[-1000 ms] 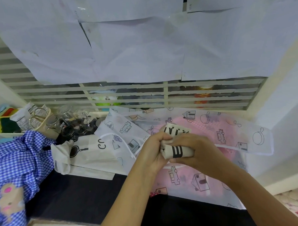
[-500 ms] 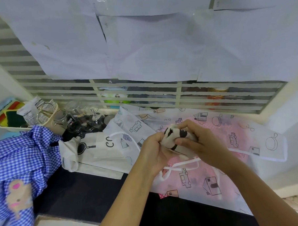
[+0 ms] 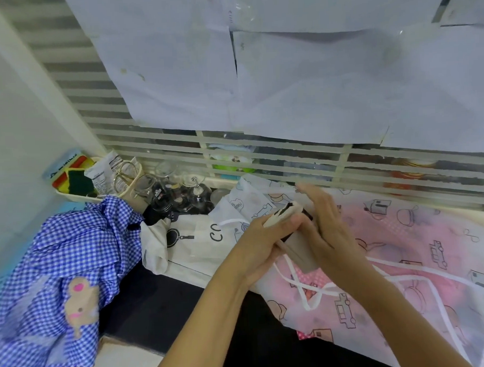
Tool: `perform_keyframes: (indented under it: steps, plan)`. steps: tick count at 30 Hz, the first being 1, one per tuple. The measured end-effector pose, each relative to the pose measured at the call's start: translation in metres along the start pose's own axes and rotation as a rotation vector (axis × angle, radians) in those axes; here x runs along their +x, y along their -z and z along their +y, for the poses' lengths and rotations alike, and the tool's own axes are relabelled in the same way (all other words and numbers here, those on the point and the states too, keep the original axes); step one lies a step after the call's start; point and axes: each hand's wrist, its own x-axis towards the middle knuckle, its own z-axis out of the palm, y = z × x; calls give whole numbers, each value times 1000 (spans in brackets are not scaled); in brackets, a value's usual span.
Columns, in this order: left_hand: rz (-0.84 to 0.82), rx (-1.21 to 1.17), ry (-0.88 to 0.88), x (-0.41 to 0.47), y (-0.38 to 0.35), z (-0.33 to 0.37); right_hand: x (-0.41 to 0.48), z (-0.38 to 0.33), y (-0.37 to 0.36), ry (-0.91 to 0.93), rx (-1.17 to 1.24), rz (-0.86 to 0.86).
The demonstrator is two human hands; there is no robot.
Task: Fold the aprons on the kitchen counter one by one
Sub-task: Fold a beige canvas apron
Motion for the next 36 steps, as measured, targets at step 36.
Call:
perform_keyframes:
  steps: [36]
  plan:
    - [134,62,-155,-15,19,28,36,7,37,-244,631,-419]
